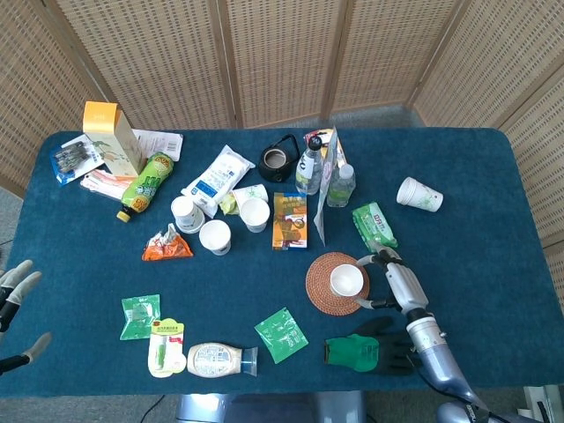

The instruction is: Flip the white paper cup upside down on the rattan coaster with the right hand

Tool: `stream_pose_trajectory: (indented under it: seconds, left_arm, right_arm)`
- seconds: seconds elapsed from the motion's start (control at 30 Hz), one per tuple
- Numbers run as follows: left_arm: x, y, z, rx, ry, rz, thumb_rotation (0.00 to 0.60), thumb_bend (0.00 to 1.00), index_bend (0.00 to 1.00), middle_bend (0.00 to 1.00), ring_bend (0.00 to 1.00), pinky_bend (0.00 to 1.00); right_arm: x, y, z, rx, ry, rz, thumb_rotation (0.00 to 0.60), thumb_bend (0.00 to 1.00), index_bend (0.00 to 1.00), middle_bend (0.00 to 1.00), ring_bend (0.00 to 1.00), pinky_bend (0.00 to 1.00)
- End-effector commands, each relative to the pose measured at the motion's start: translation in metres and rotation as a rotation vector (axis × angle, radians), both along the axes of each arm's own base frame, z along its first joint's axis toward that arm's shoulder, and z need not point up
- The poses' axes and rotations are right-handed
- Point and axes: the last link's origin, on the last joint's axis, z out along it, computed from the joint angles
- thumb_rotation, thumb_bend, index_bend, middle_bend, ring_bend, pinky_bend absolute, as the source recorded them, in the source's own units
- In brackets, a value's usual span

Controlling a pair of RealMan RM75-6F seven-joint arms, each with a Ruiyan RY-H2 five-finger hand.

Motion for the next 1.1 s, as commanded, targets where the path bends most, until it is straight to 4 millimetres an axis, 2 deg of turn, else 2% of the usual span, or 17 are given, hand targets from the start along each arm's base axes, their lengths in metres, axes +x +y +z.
stream_pose_trajectory:
  seconds: [0.03,0.33,0.4,0.5,0.67,0.93,1.1]
  left_arm:
    - [0.0,0.0,-0.0003,-0.002,0.0,0.0,0.6,0.33,0.0,0.0,0.0,0.0]
    - [-0.0001,-0.0004,0.0,0.0,-0.001,-0.001,0.6,0.33,0.0,0.0,0.0,0.0]
    - [-0.0001,-0.0004,-0.0001,-0.001,-0.002,-0.002,0.6,0.33,0.0,0.0,0.0,0.0]
    - [-0.0002,-0.0003,-0.0002,-0.002,-0.002,-0.001,0.6,0.33,0.0,0.0,0.0,0.0]
    - [-0.0002,-0.0005,-0.0001,-0.001,-0.002,-0.002,0.6,0.33,0.0,0.0,0.0,0.0]
    - [-0.0004,-0.0008,-0.0004,-0.002,-0.001,-0.001,0.6,0.34,0.0,0.0,0.0,0.0]
    - [-0.0004,-0.0006,-0.0009,-0.003,-0.001,0.001,0.6,0.33,0.0,0.0,0.0,0.0]
  right_arm:
    - [0.0017,-0.0004,-0.0005,0.005,-0.007,-0.002,0.6,0.11,0.33,0.0,0.0,0.0]
    - [0.0071,-0.0026,-0.0037,0.018,-0.03,-0.019,0.6,0.16,0.36,0.0,0.0,0.0]
    - [0.0079,-0.0029,-0.0041,0.017,-0.027,-0.018,0.6,0.18,0.37,0.0,0.0,0.0]
    - [0.0091,-0.0033,-0.0043,0.014,-0.03,-0.018,0.6,0.29,0.38,0.0,0.0,0.0]
    - [0.0103,-0.003,-0.0044,0.01,-0.022,-0.012,0.6,0.35,0.38,0.0,0.0,0.0]
    - [0.0084,-0.0003,-0.0034,0.004,-0.004,-0.003,0.6,0.34,0.4,0.0,0.0,0.0]
    - [0.0099,0.0021,0.0039,-0.021,0.015,0.026,0.6,0.33,0.41,0.0,0.0,0.0]
